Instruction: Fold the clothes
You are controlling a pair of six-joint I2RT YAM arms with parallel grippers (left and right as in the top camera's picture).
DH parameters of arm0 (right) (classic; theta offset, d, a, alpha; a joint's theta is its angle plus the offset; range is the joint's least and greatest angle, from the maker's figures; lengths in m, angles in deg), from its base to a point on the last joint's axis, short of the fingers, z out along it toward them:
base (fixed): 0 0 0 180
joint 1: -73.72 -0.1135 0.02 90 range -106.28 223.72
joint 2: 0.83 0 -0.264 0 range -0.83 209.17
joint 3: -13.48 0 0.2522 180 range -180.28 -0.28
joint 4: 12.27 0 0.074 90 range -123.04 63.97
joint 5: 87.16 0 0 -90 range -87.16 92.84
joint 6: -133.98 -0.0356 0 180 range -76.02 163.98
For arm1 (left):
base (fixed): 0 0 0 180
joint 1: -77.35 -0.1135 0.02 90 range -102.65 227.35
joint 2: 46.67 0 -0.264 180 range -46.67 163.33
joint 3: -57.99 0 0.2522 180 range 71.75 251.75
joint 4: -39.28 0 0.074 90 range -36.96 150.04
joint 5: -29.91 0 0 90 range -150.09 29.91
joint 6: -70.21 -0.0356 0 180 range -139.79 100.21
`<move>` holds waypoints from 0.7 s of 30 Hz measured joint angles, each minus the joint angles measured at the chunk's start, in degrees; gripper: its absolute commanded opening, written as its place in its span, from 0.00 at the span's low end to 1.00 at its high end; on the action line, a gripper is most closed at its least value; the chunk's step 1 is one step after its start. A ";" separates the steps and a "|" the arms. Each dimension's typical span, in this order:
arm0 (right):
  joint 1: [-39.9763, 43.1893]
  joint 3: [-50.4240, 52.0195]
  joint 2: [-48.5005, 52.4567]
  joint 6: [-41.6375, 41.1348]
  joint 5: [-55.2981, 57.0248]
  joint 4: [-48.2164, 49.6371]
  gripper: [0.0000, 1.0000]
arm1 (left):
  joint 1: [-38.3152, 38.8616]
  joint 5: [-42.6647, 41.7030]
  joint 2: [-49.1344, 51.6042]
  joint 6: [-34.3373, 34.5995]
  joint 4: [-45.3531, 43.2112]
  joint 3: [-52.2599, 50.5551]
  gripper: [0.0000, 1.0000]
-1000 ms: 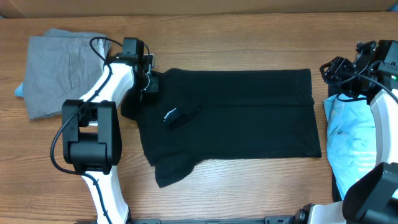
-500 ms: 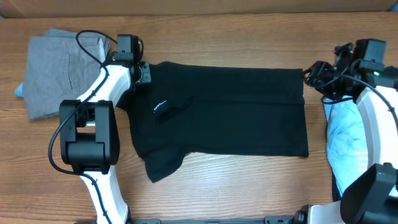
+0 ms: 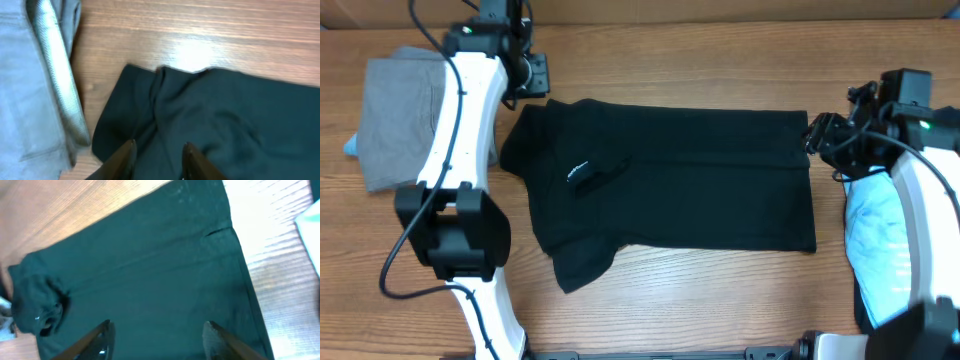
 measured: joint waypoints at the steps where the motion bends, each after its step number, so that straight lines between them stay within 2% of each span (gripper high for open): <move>1: 0.00 -0.02 -1.73 -0.31 0.04 -1.01 0.63 | 0.00 -0.76 -0.90 -0.90 1.70 0.94 0.47; 4: 0.00 -0.02 -6.97 -1.29 0.02 -4.72 0.64 | -0.11 -2.29 -4.74 -2.80 7.04 1.88 0.48; 8: 0.00 -0.02 -8.61 -2.51 -0.04 -7.96 0.64 | -0.09 -3.23 -10.21 -4.33 15.28 2.64 0.45; 10: 0.00 -0.02 -8.57 -2.78 -0.33 -8.98 0.64 | -0.09 -3.37 -11.50 -4.42 19.26 2.86 0.39; 13: 0.00 -0.02 -8.52 -3.28 -0.94 -11.17 0.65 | -0.07 -3.74 -12.50 -4.66 25.20 2.71 0.37; 17: 0.00 -0.02 -8.52 -4.00 -1.53 -14.21 0.70 | 0.68 -4.31 -13.22 -4.59 25.86 -2.16 0.36; 21: 0.00 0.11 -8.52 -4.61 -1.81 -16.24 0.80 | 2.99 -4.70 -16.55 -3.04 20.17 -16.06 0.39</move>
